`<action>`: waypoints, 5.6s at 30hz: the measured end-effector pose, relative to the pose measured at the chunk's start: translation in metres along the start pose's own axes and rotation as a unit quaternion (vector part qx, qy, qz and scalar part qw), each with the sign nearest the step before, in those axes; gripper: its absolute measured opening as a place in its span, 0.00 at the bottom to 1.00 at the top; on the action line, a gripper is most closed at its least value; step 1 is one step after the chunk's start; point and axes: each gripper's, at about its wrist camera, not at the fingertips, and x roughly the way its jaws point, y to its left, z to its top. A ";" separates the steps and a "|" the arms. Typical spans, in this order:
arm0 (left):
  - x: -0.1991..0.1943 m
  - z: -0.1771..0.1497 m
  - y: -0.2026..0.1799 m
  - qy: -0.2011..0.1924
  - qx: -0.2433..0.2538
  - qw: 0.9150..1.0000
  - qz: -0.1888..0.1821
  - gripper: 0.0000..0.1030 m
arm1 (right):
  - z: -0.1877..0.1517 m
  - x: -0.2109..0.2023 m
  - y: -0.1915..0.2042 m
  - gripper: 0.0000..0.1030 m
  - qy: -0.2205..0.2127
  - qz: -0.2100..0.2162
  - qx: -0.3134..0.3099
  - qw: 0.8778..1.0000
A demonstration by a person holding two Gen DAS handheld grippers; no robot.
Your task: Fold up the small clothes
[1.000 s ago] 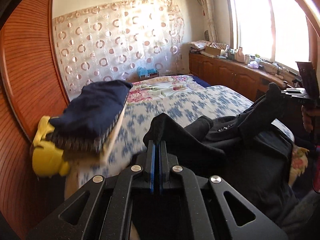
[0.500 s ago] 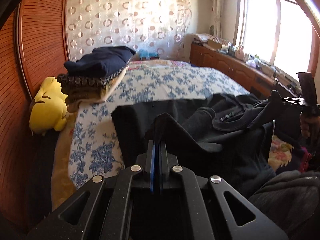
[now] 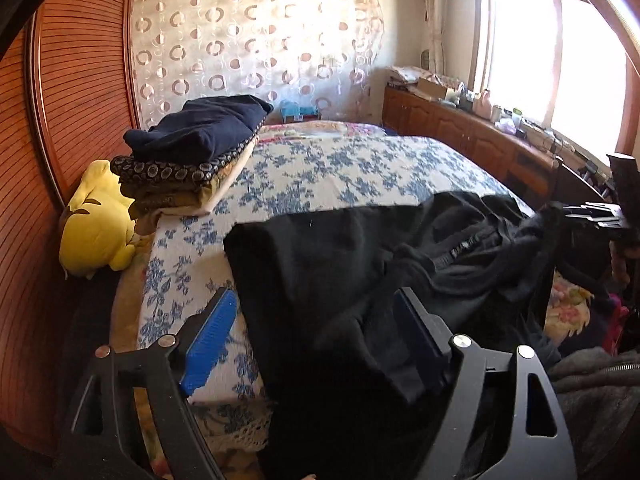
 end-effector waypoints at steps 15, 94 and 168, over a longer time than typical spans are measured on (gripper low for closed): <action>0.028 0.030 0.012 -0.012 -0.005 1.000 0.024 0.79 | 0.011 0.004 -0.015 0.56 -0.011 -0.035 0.013 0.999; 0.108 0.038 0.032 0.039 -0.005 0.999 -0.025 0.10 | 0.019 0.098 -0.041 0.10 -0.005 0.002 0.045 0.999; 0.216 0.095 0.027 0.114 0.047 0.992 -0.030 0.82 | 0.091 0.131 -0.095 0.07 0.029 -0.073 0.074 0.994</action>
